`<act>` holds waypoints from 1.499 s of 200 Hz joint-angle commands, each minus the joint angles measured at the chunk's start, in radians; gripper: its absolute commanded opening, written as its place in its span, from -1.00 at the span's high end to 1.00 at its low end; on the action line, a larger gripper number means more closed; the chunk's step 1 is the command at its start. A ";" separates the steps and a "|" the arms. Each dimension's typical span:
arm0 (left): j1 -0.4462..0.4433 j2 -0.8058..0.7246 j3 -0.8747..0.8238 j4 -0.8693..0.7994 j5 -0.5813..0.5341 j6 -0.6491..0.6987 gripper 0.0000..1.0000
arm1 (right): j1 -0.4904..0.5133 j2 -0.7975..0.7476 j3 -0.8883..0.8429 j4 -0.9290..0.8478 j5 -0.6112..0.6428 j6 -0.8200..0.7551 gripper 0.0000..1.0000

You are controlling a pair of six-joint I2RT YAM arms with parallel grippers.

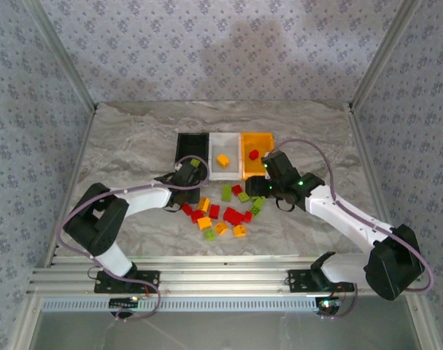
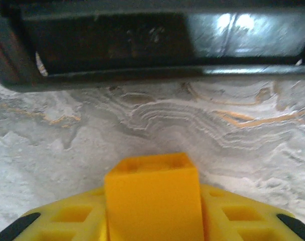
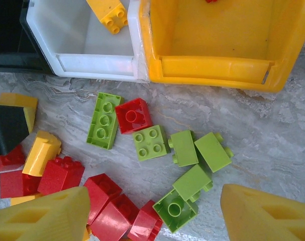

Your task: Sort the legos into containers by color

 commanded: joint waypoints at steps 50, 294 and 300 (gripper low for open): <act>-0.040 -0.195 0.009 -0.116 0.015 -0.006 0.45 | -0.022 -0.045 -0.020 0.007 -0.003 0.017 -0.43; -0.093 0.171 0.794 -0.222 0.067 0.020 -0.86 | -0.086 -0.109 -0.223 0.076 -0.082 0.151 -0.47; -0.098 0.130 0.750 -0.202 0.079 0.012 -0.98 | -0.080 -0.097 -0.227 0.090 -0.087 0.159 -0.47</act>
